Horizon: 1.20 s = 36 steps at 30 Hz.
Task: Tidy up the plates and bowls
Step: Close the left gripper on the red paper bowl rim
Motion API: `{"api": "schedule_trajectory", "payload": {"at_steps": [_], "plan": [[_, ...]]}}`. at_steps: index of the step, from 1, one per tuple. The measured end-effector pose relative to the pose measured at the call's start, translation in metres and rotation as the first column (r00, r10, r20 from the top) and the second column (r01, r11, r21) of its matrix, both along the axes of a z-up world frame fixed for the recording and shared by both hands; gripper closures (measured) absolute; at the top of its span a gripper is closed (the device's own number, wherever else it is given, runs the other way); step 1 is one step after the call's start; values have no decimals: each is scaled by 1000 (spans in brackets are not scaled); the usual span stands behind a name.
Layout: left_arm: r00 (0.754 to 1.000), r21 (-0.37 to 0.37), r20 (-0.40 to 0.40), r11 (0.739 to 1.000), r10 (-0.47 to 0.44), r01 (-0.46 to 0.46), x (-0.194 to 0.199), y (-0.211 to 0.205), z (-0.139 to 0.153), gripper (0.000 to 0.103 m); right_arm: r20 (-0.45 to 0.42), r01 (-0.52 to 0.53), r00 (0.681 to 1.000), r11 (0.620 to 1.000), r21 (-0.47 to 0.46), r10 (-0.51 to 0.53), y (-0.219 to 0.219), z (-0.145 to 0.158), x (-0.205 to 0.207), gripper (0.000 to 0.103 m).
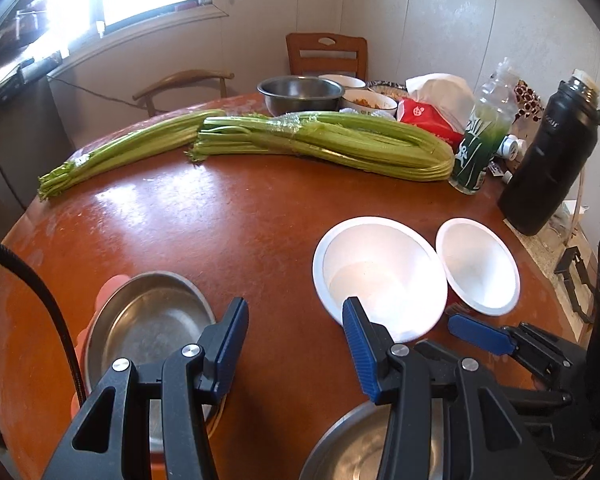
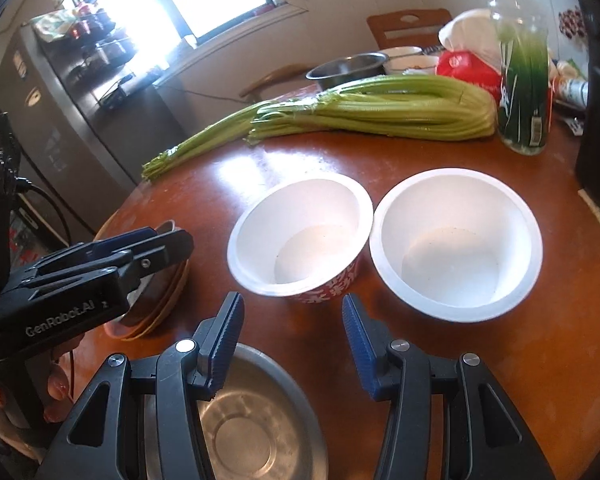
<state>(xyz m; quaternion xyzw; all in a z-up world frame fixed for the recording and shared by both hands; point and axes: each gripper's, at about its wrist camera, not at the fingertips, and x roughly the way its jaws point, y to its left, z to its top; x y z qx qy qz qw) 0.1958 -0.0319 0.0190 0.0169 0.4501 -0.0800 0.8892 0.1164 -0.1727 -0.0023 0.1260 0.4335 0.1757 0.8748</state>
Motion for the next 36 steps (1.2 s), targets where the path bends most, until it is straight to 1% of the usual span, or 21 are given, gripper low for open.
{"api": "schedule_trajectory", "payload": {"at_steps": [9, 13, 16, 18, 24, 26, 29, 36], "plan": [[997, -14, -71, 1000, -10, 9, 35, -9, -18, 54, -20, 19, 1000, 1000, 22, -18, -7, -10, 21, 50], [995, -26, -95, 1000, -14, 12, 45, -14, -26, 54, -14, 15, 1000, 1000, -11, -15, -5, -12, 28, 50], [993, -50, -112, 998, -33, 27, 50, -17, -32, 54, -9, -9, 1000, 1000, -18, 9, -3, -13, 31, 50], [991, -54, -123, 998, -44, 38, 52, -20, -35, 54, -4, -22, 1000, 1000, -20, 22, -1, -13, 32, 50], [988, -72, -143, 996, -65, 56, 56, -25, -42, 54, 21, -47, 999, 997, -53, 48, 5, -12, 33, 50], [987, -76, -146, 995, -71, 61, 57, -26, -44, 56, 24, -52, 998, 997, -62, 54, 6, -13, 33, 50], [987, -80, -142, 994, -81, 70, 55, -28, -43, 60, 27, -54, 998, 996, -70, 56, 7, -14, 32, 52], [989, -88, -125, 993, -83, 73, 50, -27, -37, 60, 52, -50, 997, 994, -94, 55, 10, -9, 29, 52]]}}
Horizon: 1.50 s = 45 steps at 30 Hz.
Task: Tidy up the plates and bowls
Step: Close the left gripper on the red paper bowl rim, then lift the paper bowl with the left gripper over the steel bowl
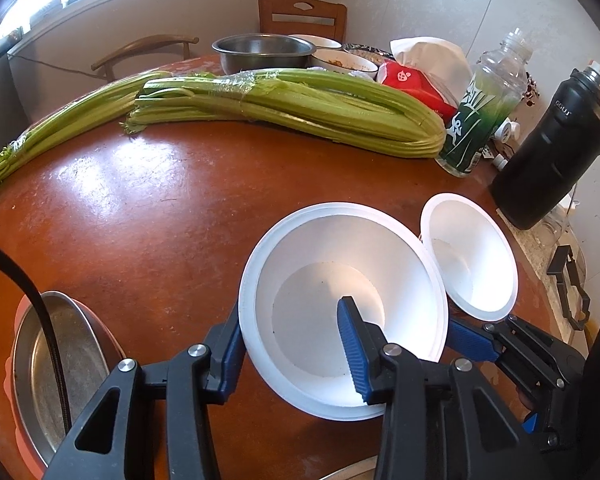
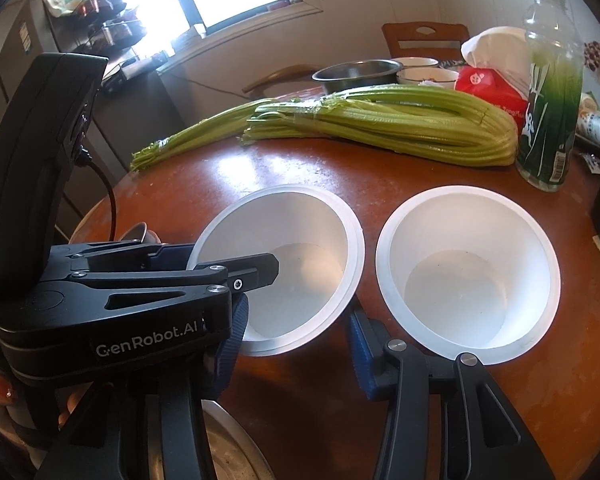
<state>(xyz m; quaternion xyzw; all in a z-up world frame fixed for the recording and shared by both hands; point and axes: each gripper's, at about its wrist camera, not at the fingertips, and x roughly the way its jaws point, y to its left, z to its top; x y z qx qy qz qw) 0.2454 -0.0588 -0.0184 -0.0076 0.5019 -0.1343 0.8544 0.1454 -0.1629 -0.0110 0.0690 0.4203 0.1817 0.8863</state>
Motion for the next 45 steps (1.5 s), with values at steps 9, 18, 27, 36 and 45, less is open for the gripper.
{"api": "schedule_trajectory", "payload": {"at_steps": [9, 18, 27, 36, 45], "plan": [[1000, -8, 26, 1000, -2, 2, -11, 1, 11, 60, 25, 0, 1000, 1000, -5, 0, -1, 10, -9, 52], [998, -12, 70, 1000, 8, -7, -30, 4, 29, 60, 61, -10, 998, 1000, -5, 10, 0, 25, -24, 52], [993, -19, 114, 1000, 19, -17, -56, 5, 47, 60, 99, -21, 995, 1000, -7, 21, 3, 41, -48, 52], [988, -15, 154, 1000, 25, -22, -83, 6, 63, 60, 137, -36, 990, 999, -16, 38, 7, 56, -73, 52], [984, -16, 179, 1000, 26, -23, -110, 6, 72, 60, 158, -49, 986, 999, -17, 51, 6, 65, -94, 52]]}}
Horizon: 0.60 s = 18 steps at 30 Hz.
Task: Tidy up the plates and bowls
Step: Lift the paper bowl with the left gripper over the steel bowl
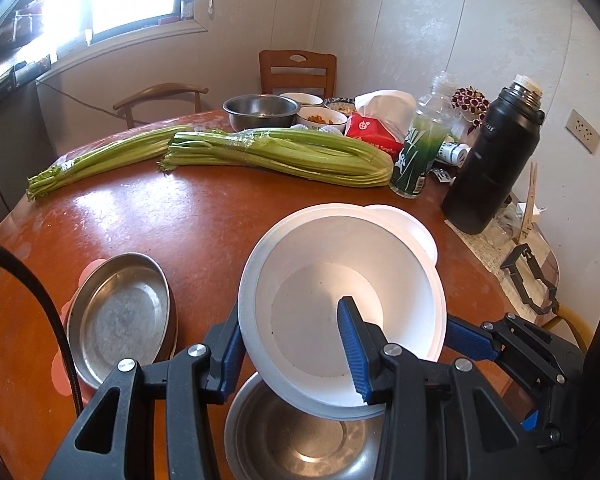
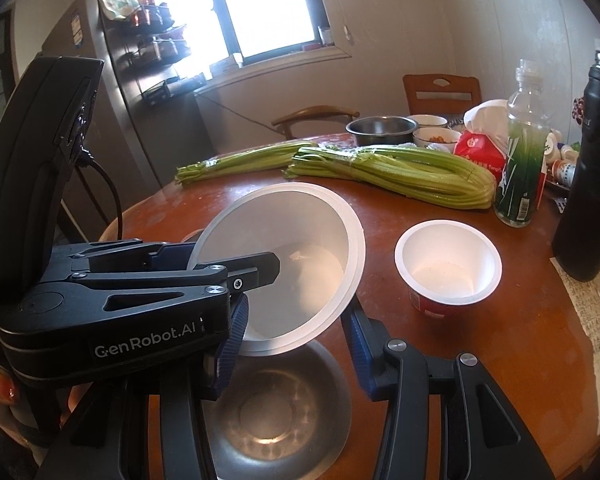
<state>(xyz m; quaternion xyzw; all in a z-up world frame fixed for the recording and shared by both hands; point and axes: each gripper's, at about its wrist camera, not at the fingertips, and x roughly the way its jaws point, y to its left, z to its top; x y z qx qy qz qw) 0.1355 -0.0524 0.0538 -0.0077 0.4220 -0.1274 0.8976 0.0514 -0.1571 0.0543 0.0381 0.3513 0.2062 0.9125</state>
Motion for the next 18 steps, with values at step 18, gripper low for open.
{"api": "schedule_trajectory", "payload": {"at_steps": [18], "plan": [[1000, 29, 3, 999, 16, -16, -40, -4, -7, 60, -17, -53, 998, 999, 4, 53, -3, -7, -33, 52]]}}
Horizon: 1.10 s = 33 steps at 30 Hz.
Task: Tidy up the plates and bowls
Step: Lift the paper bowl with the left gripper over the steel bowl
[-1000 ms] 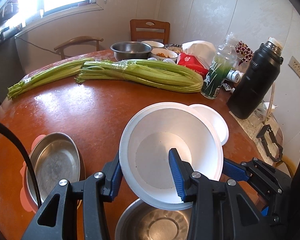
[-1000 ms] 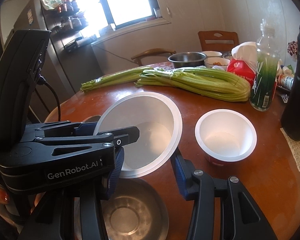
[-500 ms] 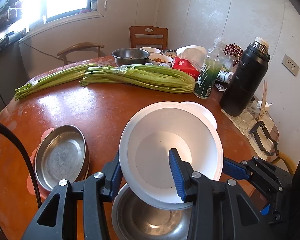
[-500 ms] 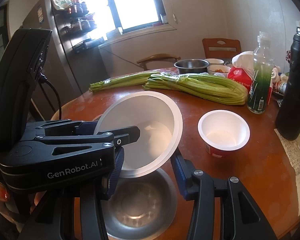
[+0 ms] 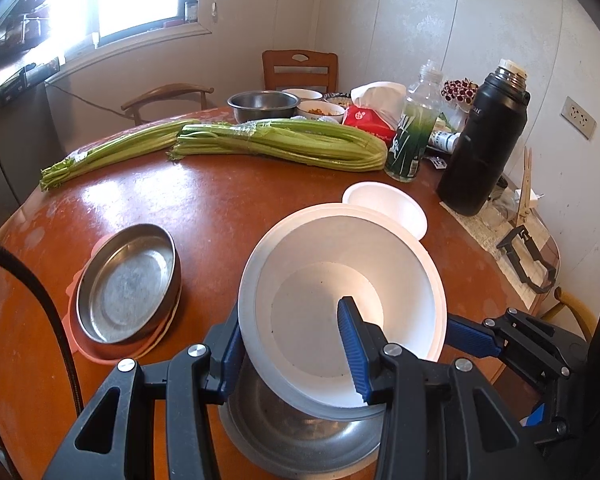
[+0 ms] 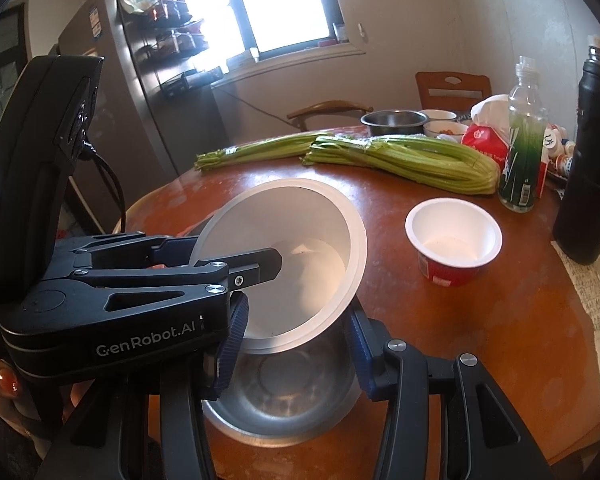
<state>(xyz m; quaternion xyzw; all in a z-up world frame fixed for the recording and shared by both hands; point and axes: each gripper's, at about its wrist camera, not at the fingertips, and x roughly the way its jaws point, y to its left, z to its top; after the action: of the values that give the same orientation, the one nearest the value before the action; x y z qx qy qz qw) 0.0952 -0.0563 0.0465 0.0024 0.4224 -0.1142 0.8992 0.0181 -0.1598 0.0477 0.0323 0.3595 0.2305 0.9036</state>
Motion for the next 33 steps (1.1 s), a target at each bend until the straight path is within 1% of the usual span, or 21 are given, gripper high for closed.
{"api": "schedule_trajectory", "payload": {"at_steps": [19, 33], "plan": [[999, 7, -37, 1000, 14, -14, -13, 5, -23, 60, -54, -41, 998, 999, -13, 41, 6, -21, -14, 52], [995, 13, -96, 1000, 14, -13, -13, 5, -47, 60, -117, -62, 991, 997, -35, 57, 10, -39, -15, 52]]}}
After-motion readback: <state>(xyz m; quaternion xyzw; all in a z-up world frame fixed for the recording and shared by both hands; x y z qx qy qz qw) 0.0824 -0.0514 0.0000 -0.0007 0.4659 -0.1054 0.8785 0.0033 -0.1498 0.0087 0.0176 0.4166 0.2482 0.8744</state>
